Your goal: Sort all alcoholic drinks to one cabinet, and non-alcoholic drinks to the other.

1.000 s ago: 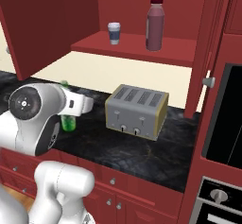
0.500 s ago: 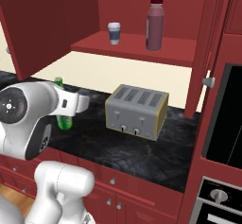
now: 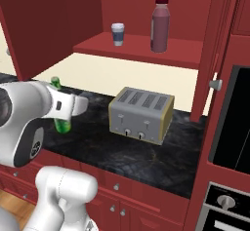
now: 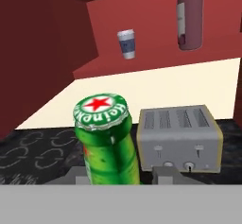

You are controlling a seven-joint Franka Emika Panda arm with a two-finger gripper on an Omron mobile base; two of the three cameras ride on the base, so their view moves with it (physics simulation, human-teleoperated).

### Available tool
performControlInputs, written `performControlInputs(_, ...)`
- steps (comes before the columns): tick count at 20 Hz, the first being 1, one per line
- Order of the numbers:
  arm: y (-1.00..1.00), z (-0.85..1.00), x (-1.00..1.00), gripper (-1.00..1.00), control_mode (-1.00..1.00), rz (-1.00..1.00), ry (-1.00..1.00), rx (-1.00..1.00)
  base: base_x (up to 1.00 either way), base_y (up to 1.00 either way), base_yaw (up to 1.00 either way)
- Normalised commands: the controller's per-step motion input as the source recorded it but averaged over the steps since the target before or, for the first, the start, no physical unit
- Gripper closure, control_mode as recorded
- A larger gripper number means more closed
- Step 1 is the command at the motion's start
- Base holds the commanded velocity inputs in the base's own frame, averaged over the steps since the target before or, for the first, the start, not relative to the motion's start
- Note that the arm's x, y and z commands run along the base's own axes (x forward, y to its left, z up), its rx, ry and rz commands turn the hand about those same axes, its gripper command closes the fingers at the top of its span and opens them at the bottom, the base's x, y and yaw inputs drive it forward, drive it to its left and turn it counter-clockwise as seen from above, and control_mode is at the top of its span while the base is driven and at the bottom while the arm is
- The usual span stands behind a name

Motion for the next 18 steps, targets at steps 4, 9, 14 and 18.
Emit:
performControlInputs(4,0.00,0.19,-0.16,1.00,-1.00,-0.03,0.00,0.00,0.00,0.00,0.00)
performControlInputs(9,0.00,0.14,-0.12,1.00,-1.00,-0.02,0.00,0.00,0.00,0.00,0.00)
performControlInputs(14,0.00,0.10,-0.16,1.00,-1.00,-0.01,0.00,0.00,0.00,0.00,0.00)
performControlInputs(18,0.00,0.07,-0.19,1.00,-1.00,-0.01,-0.02,0.00,0.00,0.00,0.00)
